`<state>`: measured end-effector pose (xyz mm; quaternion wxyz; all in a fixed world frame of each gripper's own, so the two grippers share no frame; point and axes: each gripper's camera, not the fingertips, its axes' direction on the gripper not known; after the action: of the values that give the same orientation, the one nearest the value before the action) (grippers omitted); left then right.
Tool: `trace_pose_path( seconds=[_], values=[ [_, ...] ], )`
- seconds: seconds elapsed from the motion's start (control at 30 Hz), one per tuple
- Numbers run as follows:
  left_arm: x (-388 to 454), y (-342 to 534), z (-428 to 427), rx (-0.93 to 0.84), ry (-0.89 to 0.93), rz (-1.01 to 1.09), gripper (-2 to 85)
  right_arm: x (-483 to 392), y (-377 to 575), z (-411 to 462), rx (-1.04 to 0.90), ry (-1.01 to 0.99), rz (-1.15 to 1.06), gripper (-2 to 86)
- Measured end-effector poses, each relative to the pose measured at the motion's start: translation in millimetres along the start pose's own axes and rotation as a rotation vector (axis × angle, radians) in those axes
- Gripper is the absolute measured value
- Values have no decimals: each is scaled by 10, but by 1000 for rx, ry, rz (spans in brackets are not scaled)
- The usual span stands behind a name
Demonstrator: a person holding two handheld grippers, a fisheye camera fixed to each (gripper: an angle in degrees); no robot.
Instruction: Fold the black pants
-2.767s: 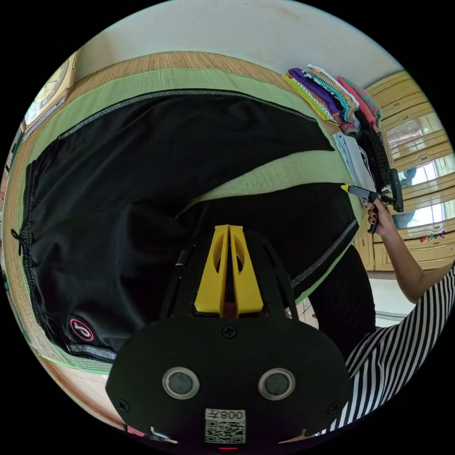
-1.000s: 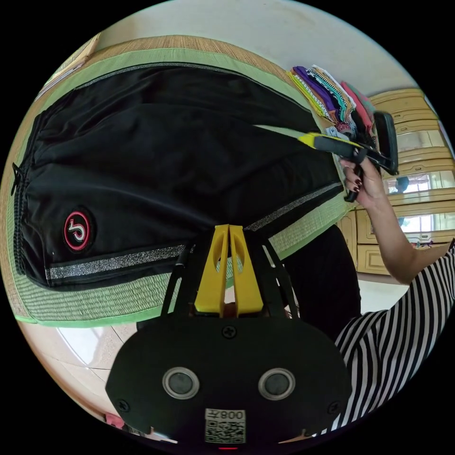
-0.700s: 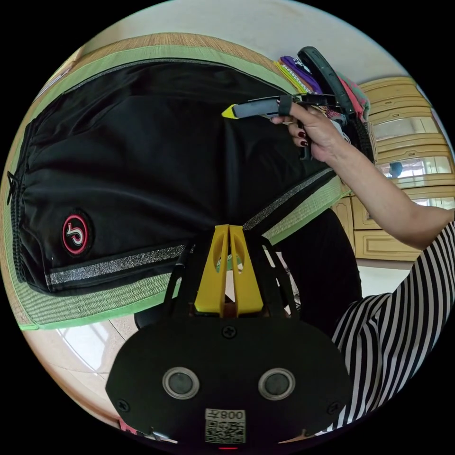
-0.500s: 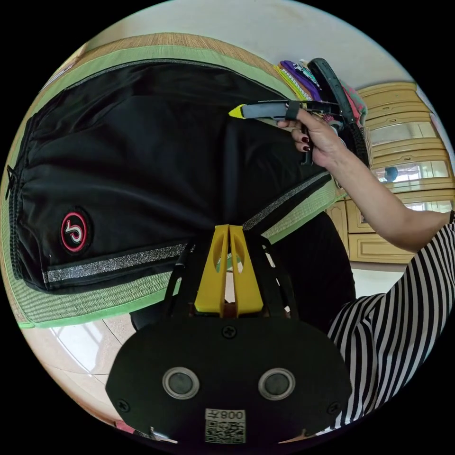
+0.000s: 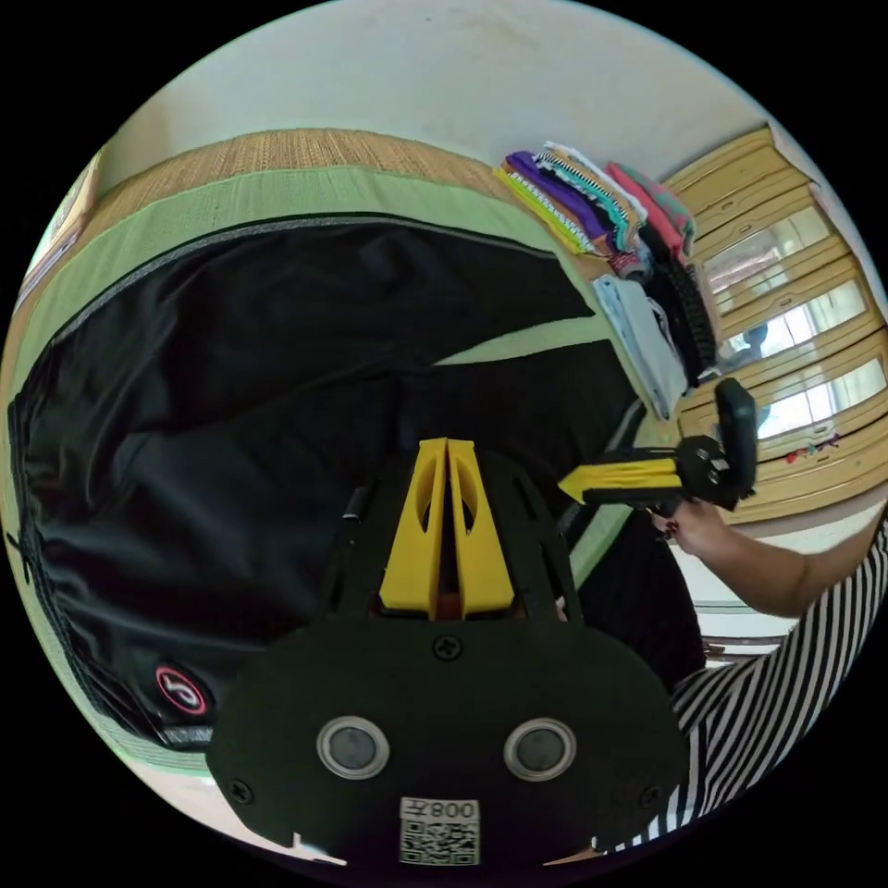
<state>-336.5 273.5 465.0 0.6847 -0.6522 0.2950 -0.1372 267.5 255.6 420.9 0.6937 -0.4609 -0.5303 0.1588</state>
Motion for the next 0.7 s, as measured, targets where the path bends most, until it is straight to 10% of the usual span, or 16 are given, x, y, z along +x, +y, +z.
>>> trace_pose_path(
  seconds=[0.7],
  values=[
    [189, -91, -270, -11, -58, 86, 1, 1074, 559, -202, 162, 270, 449, 2]
  ],
)
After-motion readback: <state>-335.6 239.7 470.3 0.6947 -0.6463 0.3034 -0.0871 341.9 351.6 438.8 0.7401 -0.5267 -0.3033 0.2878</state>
